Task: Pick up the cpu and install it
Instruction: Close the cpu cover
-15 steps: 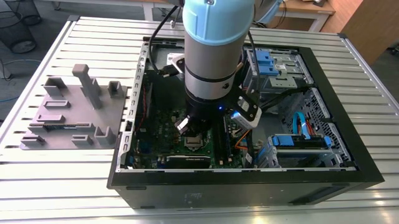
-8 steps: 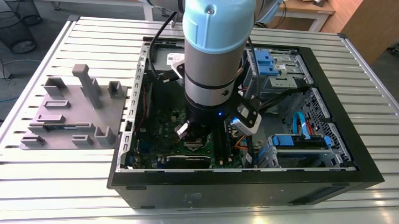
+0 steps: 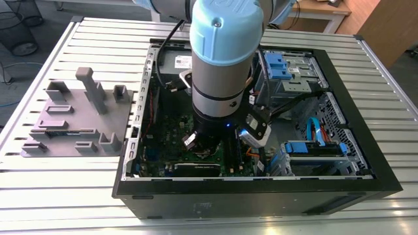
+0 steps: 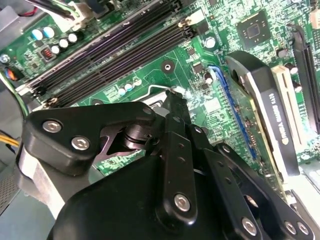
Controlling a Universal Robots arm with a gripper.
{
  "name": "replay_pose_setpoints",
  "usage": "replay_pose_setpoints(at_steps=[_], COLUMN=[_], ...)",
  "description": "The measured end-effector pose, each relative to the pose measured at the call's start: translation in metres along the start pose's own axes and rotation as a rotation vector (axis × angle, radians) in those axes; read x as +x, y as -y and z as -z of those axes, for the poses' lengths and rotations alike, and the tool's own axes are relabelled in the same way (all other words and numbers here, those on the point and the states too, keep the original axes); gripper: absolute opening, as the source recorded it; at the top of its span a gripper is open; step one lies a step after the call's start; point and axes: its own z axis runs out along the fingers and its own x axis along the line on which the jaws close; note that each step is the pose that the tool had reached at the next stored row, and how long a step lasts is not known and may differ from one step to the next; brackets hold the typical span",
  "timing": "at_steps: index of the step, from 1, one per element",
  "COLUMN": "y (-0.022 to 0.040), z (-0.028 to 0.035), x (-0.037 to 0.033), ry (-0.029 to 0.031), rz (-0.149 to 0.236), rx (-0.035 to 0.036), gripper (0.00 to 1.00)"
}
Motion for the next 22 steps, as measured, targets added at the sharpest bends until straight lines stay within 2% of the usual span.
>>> replay_pose_setpoints(at_steps=[8, 22], y=[-0.0019, -0.0004], z=[-0.0031, -0.0095], x=[0.006, 0.0084], ry=[-0.0001, -0.0028], rz=[-0.008, -0.036], rx=[0.0006, 0.0067], gripper=[0.11, 0.11])
